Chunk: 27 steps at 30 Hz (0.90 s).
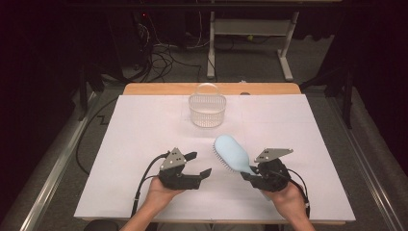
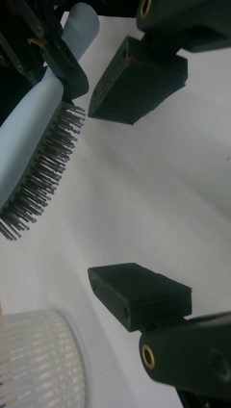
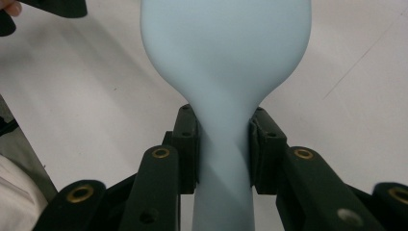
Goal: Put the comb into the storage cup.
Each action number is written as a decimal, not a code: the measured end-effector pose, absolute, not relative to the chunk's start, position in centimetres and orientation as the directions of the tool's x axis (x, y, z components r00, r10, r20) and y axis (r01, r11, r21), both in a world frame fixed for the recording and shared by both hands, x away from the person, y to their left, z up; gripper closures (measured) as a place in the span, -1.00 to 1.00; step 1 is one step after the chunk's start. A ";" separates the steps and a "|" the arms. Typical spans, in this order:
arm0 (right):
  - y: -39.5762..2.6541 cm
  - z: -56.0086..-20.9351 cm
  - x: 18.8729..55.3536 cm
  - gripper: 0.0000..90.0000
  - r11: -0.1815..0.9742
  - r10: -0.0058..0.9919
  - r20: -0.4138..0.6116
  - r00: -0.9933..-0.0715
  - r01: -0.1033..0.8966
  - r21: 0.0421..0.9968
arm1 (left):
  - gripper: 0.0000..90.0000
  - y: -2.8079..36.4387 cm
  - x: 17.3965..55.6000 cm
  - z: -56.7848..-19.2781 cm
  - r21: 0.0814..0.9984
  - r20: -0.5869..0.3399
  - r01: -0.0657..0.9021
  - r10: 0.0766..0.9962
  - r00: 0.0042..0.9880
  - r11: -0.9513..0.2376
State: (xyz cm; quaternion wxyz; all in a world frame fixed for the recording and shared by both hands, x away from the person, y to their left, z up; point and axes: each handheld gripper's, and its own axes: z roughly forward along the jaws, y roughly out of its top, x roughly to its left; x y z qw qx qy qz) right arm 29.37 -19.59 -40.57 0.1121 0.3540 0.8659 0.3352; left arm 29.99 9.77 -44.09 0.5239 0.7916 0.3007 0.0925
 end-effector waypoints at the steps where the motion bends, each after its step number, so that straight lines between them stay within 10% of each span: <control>1: -19.6 -40.5 29.4 0.56 0.522 0.690 0.045 -0.723 0.539 0.661 | -0.52 9.5 30.1 -44.1 0.885 -0.168 0.377 0.569 0.805 -0.272; 27: -19.5 -40.3 29.2 0.56 0.504 0.691 0.040 -0.722 0.521 0.689 | -0.52 6.9 30.9 -44.0 0.874 -0.205 0.396 0.526 0.826 -0.282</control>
